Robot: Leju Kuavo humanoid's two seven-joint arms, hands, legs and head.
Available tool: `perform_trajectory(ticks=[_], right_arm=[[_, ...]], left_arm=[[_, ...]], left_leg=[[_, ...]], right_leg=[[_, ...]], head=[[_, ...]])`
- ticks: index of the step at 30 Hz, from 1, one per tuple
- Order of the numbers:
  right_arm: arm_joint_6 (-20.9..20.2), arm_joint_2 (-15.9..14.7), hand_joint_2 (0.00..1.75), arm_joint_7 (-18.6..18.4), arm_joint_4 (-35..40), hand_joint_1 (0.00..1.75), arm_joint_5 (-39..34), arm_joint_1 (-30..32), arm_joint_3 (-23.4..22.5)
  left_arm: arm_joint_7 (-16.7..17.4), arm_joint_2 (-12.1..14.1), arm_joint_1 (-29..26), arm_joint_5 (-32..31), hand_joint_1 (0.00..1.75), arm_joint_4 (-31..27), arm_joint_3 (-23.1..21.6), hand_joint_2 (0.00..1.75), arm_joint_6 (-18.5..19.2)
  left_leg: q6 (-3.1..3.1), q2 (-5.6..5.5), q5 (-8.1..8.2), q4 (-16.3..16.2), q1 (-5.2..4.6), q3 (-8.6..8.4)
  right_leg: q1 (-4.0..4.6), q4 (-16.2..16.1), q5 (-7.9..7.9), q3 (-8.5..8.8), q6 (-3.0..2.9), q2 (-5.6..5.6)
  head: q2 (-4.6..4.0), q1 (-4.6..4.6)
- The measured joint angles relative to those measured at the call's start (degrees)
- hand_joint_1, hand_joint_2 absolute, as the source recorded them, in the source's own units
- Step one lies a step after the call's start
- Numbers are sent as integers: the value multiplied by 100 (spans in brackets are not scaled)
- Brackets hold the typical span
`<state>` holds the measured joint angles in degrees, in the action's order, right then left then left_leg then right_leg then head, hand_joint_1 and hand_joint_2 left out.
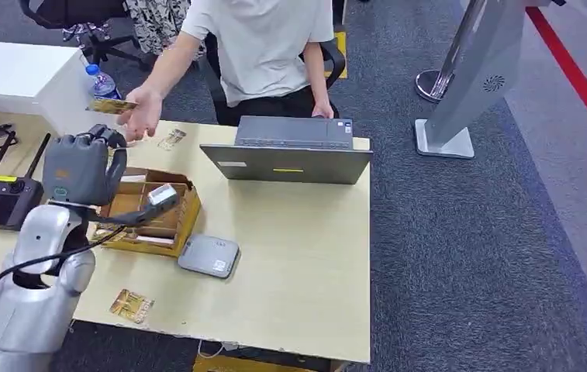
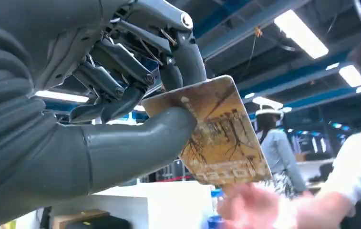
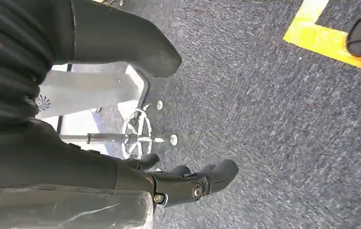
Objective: Pass the card to the sensor for recognition and then transmit it.
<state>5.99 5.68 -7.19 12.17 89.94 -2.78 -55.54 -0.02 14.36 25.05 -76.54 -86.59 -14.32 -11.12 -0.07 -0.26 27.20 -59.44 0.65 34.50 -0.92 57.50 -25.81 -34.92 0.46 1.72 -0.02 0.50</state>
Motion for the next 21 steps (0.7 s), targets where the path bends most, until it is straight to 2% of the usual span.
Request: perform_trajectory(ticks=[5,10,11,16,21], right_arm=[[5,0,175,88,-4,0,0,-16,133],[42,0,175,186,-7,0,0,-32,214],[50,0,175,199,-9,0,0,-35,225],[105,2,175,260,-11,0,-4,-50,230],[144,2,175,315,-13,0,-28,-57,230]], left_arm=[[70,-201,708,-140,175,899,-33,175,57],[140,-333,1100,-136,175,1201,-50,175,242],[146,-346,1138,-127,0,1219,-52,175,278],[162,-383,1182,0,0,1232,-50,175,424],[162,-383,1180,87,0,1230,-50,175,393]], left_leg=[[0,1,0,-2,0,1],[1,1,3,-1,0,6],[1,1,3,-1,0,6],[1,2,3,0,0,6],[1,2,3,1,1,7]], right_leg=[[0,0,1,-1,2,4],[0,0,-1,-3,4,5],[0,0,-2,-4,5,5],[0,0,-3,-5,5,5],[0,1,-3,-3,5,4]], head=[[0,0],[0,0],[0,0],[0,2],[0,0]])
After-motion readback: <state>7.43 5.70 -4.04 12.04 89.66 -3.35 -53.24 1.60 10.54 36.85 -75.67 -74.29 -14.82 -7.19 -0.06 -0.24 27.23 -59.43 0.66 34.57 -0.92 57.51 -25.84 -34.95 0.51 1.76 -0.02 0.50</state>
